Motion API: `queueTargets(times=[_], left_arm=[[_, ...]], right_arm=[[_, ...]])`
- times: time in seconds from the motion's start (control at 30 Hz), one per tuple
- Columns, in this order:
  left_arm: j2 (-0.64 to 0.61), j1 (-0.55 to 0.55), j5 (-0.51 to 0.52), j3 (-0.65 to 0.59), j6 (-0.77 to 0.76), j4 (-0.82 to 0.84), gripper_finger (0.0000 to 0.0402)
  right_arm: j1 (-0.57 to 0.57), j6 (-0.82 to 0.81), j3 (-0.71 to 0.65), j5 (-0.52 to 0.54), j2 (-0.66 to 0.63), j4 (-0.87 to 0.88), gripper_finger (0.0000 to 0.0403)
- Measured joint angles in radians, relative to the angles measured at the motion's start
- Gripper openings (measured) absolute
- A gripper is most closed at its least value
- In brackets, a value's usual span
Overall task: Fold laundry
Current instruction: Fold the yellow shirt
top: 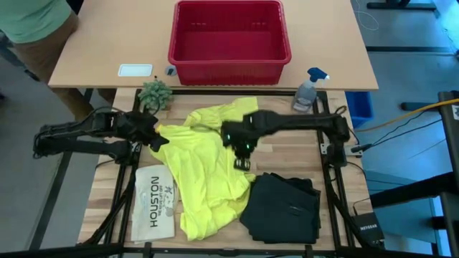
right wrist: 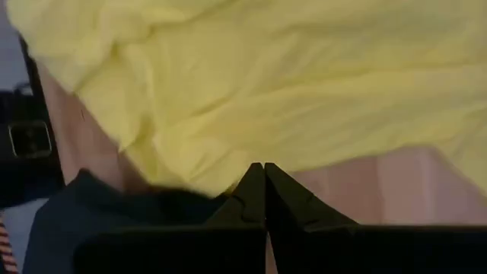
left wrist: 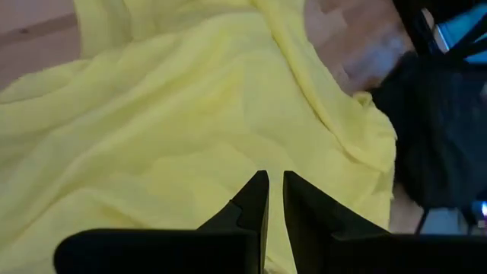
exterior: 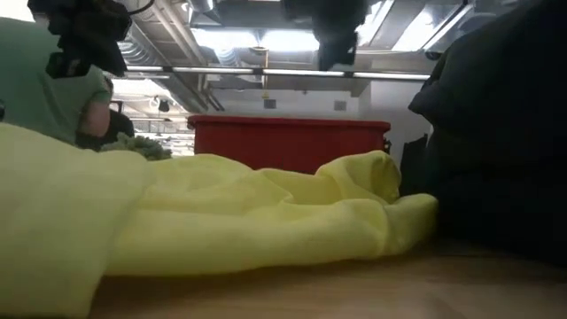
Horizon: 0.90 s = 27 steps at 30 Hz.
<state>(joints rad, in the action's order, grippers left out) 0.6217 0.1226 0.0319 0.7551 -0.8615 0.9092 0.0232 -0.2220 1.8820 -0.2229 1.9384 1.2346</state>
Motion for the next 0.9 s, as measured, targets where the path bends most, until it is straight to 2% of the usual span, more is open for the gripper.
queueTargets(times=[0.1,0.23,0.33,0.43,0.67,0.8,0.9], left_arm=[[0.0,-0.069,0.009,-0.005,0.006,-0.103,0.0033],[0.039,-0.211,0.041,-0.064,0.001,-0.416,0.0033],[0.135,-0.337,0.076,-0.112,0.03,-0.667,0.0033],[0.276,-0.435,0.115,-0.121,0.07,-0.833,0.0033],[0.561,-0.546,0.129,-0.121,0.008,-1.167,0.0033],[0.634,-0.594,0.128,-0.121,0.009,-1.327,0.0033],[0.648,-0.619,0.149,-0.121,0.018,-1.367,0.0033]], right_arm=[[0.083,-0.073,0.0,0.057,-0.001,0.025,0.0],[0.189,-0.154,-0.001,0.132,-0.001,0.023,0.0],[0.267,-0.232,-0.001,0.207,-0.001,0.024,0.0],[0.346,-0.316,-0.001,0.241,-0.001,0.019,0.0],[0.548,-0.518,-0.001,0.292,-0.001,-0.062,0.0],[0.664,-0.671,-0.001,0.293,0.001,-0.066,0.0],[0.748,-0.786,-0.001,0.294,0.013,-0.068,0.0]])
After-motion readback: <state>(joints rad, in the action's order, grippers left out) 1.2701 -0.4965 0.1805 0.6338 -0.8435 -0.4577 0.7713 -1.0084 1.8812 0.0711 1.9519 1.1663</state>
